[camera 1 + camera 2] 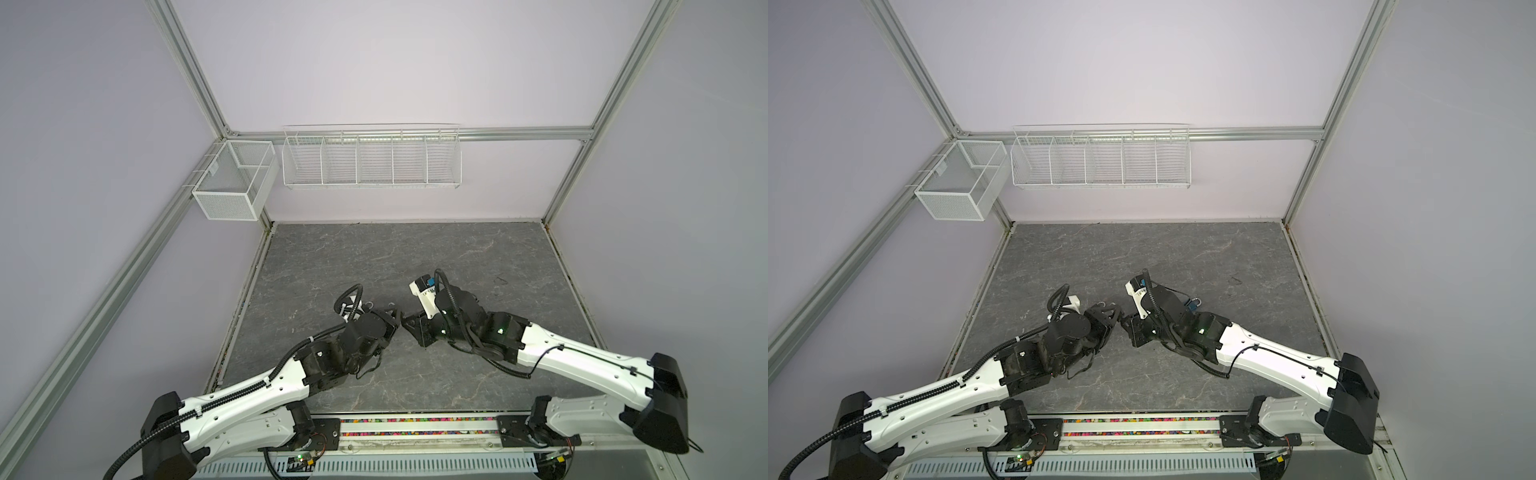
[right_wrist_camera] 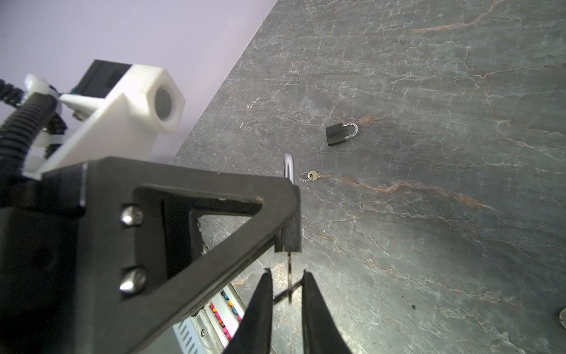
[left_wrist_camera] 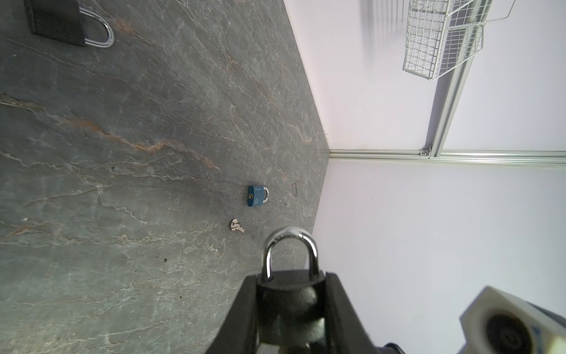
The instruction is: Unlock with the key
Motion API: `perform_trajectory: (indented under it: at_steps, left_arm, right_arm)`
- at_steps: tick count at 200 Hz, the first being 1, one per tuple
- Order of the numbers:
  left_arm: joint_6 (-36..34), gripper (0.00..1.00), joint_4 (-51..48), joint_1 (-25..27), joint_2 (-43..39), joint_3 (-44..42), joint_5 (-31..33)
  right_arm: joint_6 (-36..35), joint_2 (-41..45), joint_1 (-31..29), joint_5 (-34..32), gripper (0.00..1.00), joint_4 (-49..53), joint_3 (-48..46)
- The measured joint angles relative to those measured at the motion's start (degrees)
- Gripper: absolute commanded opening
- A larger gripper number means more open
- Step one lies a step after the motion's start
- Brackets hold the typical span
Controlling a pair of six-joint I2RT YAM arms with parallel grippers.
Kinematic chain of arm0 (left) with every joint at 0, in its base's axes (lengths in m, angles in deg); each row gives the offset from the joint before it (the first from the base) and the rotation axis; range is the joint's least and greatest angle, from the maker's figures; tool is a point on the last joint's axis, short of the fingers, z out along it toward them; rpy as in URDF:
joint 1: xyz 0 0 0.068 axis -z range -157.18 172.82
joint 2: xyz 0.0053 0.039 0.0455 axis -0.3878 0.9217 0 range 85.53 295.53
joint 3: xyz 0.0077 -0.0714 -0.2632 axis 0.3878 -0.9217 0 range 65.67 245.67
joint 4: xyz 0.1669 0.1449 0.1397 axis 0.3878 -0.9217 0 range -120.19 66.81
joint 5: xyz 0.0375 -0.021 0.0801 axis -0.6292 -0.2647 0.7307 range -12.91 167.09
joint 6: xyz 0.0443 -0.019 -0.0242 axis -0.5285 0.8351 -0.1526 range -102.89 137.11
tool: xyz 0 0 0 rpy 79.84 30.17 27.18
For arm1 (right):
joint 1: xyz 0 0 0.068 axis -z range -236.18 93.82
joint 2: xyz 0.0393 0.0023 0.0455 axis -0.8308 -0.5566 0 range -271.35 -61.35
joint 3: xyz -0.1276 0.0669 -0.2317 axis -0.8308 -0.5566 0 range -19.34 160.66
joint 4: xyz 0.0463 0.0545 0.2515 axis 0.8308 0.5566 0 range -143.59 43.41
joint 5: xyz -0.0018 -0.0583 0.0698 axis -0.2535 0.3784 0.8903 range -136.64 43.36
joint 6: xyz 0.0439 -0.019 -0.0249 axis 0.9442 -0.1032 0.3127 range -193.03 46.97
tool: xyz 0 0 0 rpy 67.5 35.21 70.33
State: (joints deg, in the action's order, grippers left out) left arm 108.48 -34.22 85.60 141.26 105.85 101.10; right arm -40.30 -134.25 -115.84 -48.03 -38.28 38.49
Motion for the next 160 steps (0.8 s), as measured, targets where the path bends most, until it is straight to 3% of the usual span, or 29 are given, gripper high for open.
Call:
perform_trajectory:
  at_steps: [60, 77, 160]
  left_arm:
    - [-0.2, 0.0, -0.2, -0.1, 0.0, 0.1, 0.3]
    - [-0.2, 0.0, -0.3, -0.1, 0.1, 0.1, 0.4]
    - [-0.1, 0.0, 0.0, -0.4, 0.2, 0.1, 0.0]
  right_arm:
    - [0.3, -0.2, 0.3, 0.2, 0.13, -0.2, 0.0]
    - [0.5, -0.2, 0.4, 0.3, 0.07, -0.3, 0.0]
    - [1.8, -0.2, 0.7, 1.0, 0.07, -0.8, 0.2]
